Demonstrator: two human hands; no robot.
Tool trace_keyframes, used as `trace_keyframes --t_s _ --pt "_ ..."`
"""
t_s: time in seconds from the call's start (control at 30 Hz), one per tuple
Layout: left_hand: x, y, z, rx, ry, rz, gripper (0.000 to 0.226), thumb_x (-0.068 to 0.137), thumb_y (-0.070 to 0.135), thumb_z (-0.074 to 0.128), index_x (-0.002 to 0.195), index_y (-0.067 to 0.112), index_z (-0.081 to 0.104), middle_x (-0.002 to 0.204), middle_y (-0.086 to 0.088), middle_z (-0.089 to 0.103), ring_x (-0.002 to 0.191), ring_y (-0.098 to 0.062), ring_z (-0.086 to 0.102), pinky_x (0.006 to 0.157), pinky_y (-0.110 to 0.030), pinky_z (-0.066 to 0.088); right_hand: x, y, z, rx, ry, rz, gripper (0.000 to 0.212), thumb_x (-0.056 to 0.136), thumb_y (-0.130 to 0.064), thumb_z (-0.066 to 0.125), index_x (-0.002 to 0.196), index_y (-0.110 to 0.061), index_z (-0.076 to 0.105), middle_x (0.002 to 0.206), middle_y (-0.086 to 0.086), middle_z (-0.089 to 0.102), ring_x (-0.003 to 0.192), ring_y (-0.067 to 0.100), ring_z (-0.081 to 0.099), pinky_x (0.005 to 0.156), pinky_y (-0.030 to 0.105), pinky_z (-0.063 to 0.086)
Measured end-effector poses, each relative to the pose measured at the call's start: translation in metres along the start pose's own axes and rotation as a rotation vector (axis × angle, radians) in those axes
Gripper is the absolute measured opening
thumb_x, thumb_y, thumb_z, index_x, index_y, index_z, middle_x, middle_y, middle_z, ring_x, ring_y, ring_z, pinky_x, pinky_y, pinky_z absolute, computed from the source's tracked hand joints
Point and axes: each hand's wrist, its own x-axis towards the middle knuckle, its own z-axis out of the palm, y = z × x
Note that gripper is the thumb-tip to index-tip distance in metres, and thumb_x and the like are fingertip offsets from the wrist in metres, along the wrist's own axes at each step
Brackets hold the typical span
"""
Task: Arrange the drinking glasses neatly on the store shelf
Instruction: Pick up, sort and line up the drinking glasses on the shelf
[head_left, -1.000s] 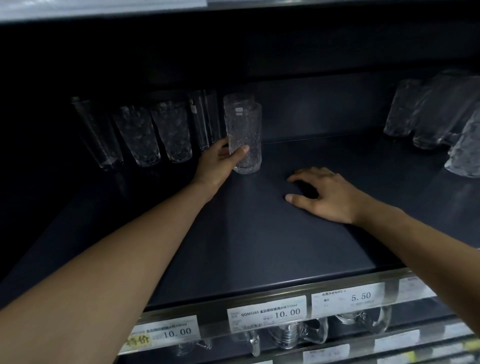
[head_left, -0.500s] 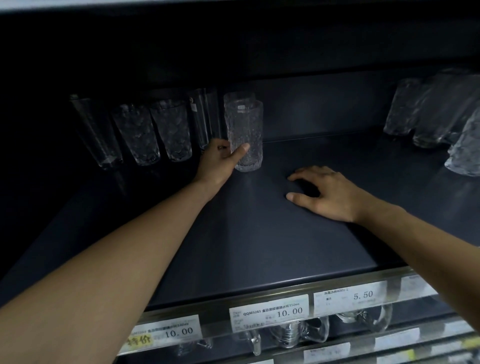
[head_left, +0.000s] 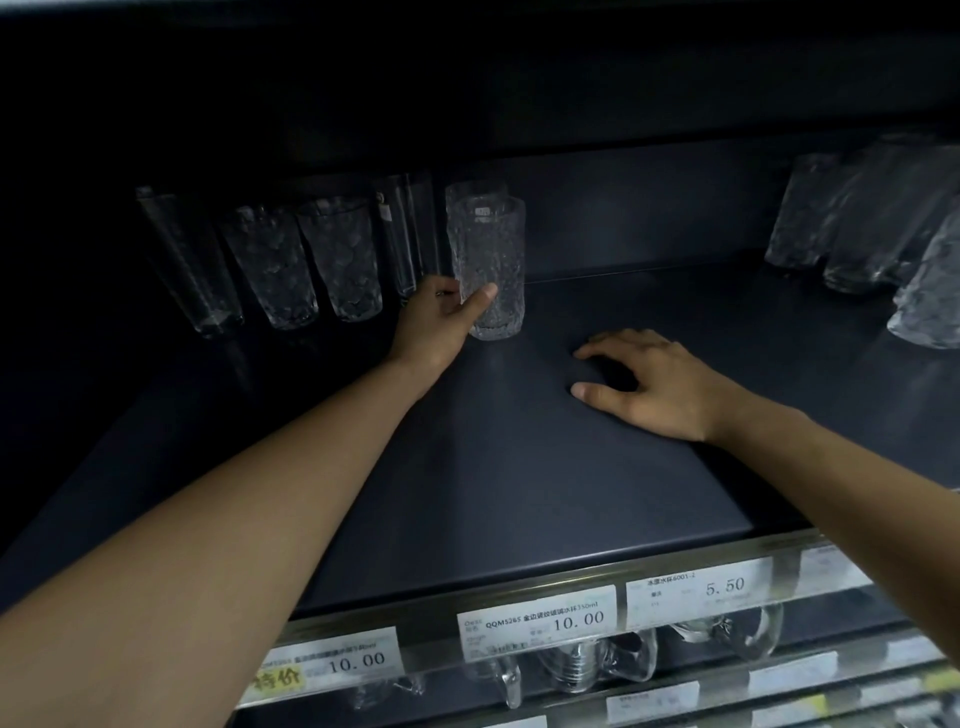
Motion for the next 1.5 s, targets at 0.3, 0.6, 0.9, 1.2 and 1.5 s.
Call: trace_keyframes --t_s 0.3,0.6,0.9,1.2,1.5 --pt "-0.006 0.005 -0.004 -0.108 0.008 -0.041 0.048 0.083 0.037 0.079 0.117 0.013 0.057 0.115 -0.001 0.065 0.096 0.000 0.062 0.070 -0.006 0.046 0.000 0.000 -0.001 0.008 -0.004 -0.002 0.055 0.091 -0.060 0.053 0.141 -0.036 0.047 0.152 -0.010 0.041 0.140 0.015 0.034 0.115 0.037 0.025" --pt "-0.050 0.009 -0.022 -0.037 0.056 -0.062 0.034 0.089 0.019 0.073 0.119 0.007 0.063 0.113 -0.004 0.067 0.101 -0.010 0.063 0.073 -0.005 0.045 -0.003 0.001 -0.003 0.009 -0.043 -0.004 0.056 0.096 -0.057 0.047 0.146 -0.032 0.044 0.157 -0.005 0.037 0.143 0.019 0.031 0.113 0.038 0.023" --pt "-0.131 0.040 -0.076 0.080 -0.269 -0.206 0.010 0.091 0.020 0.069 0.097 0.028 0.069 0.108 0.003 0.069 0.100 -0.006 0.062 0.079 -0.011 0.041 -0.034 -0.018 -0.011 0.107 -0.118 0.117 0.055 0.099 -0.046 0.051 0.149 -0.024 0.043 0.161 0.000 0.030 0.149 0.018 0.024 0.119 0.026 0.016" --pt "-0.213 0.079 -0.075 -0.071 -0.366 -0.092 0.013 0.092 0.010 0.067 0.101 0.020 0.069 0.102 0.009 0.069 0.093 0.003 0.063 0.073 0.000 0.044 -0.193 -0.063 -0.053 0.388 0.163 0.299 0.032 0.095 -0.044 0.061 0.125 -0.034 0.065 0.117 -0.018 0.066 0.112 0.003 0.061 0.094 0.022 0.045" --pt "-0.283 0.127 -0.009 -0.293 -0.585 0.080 0.016 0.093 0.010 0.066 0.103 0.021 0.071 0.106 0.008 0.074 0.103 -0.001 0.067 0.094 -0.024 0.052 -0.391 -0.086 -0.030 0.578 0.583 0.724 0.034 0.082 -0.058 0.059 0.115 -0.056 0.063 0.120 -0.037 0.060 0.116 -0.010 0.054 0.092 0.025 0.047"
